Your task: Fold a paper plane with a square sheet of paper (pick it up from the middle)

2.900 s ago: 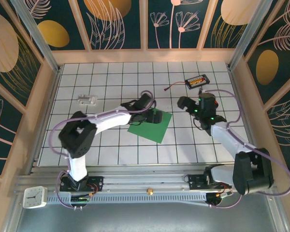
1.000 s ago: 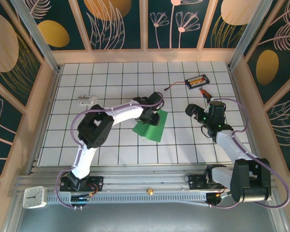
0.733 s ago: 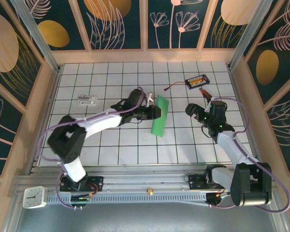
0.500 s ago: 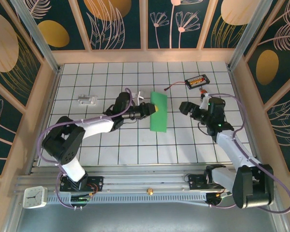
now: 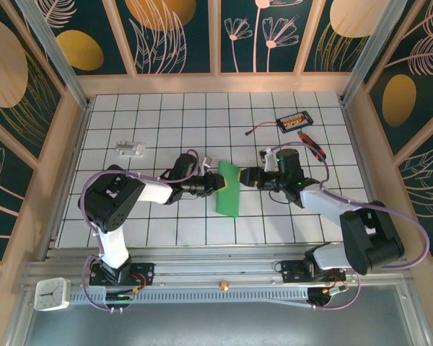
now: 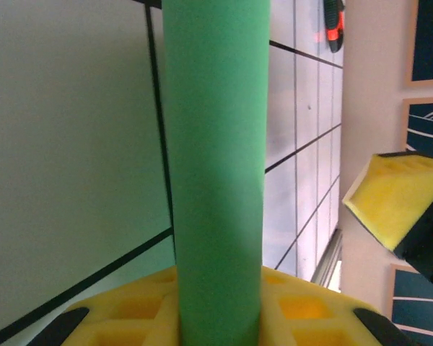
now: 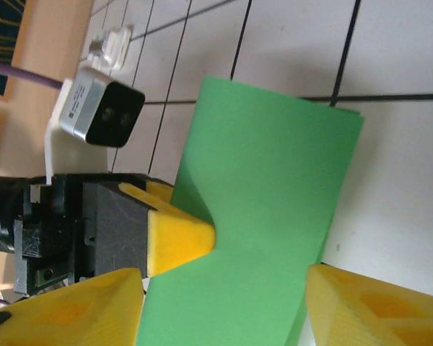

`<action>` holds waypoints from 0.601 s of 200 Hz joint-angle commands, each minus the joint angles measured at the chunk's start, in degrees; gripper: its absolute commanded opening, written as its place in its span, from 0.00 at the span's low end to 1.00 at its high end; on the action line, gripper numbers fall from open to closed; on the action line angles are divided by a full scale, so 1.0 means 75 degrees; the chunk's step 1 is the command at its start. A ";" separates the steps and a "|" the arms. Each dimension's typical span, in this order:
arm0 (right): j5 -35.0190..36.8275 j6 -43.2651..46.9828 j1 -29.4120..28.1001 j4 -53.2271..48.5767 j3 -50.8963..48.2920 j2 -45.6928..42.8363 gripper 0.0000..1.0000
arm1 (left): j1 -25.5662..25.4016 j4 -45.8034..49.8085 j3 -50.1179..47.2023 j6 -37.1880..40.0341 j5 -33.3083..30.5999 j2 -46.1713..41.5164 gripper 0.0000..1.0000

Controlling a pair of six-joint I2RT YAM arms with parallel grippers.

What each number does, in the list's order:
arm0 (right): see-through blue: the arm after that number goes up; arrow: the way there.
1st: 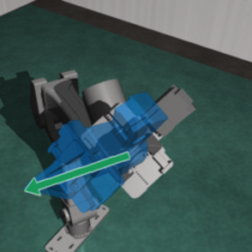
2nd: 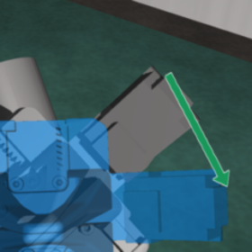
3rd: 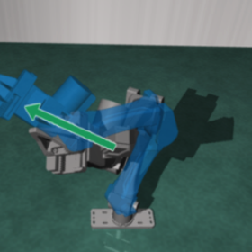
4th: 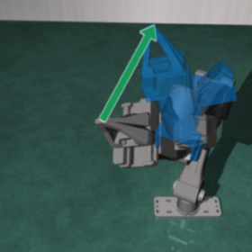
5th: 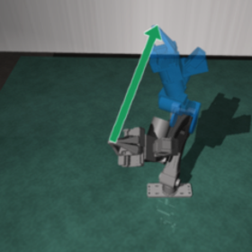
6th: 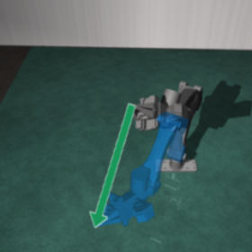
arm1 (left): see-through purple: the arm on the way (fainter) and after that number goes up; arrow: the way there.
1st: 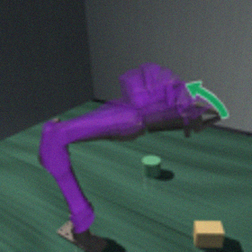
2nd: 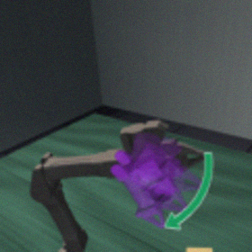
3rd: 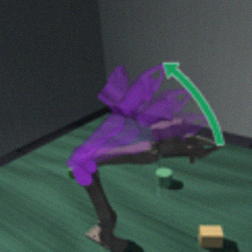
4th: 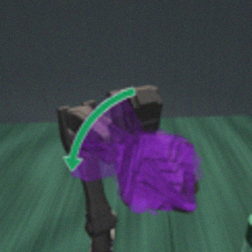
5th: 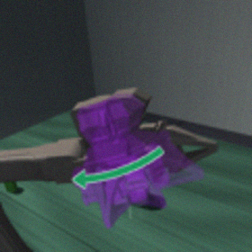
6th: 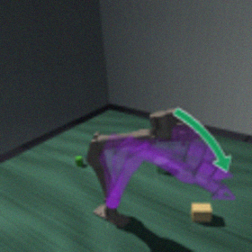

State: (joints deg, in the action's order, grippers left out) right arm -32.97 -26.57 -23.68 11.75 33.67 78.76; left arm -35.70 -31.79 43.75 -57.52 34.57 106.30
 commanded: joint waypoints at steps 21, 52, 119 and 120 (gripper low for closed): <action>0.0037 -0.0264 -0.0275 0.0902 0.0173 0.0758 0.55 | 0.0083 0.0638 0.0003 0.0608 -0.0494 0.0160 0.27; 0.0070 -0.0234 -0.0276 0.0971 0.0311 0.1051 0.52 | 0.0089 0.1031 0.0038 0.0776 -0.0823 0.0184 0.27; 0.0165 -0.0161 -0.0280 0.1012 0.0420 0.1293 0.51 | 0.0093 0.1371 0.0091 0.0739 -0.1244 0.0135 0.34; 0.0165 -0.0167 -0.0278 0.1012 0.0420 0.1296 0.51 | 0.0095 0.1375 0.0088 0.0741 -0.1245 0.0135 0.34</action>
State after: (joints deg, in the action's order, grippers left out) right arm -32.60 -27.97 -25.30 17.76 35.24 87.44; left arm -35.51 -25.63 44.21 -53.21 29.52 106.76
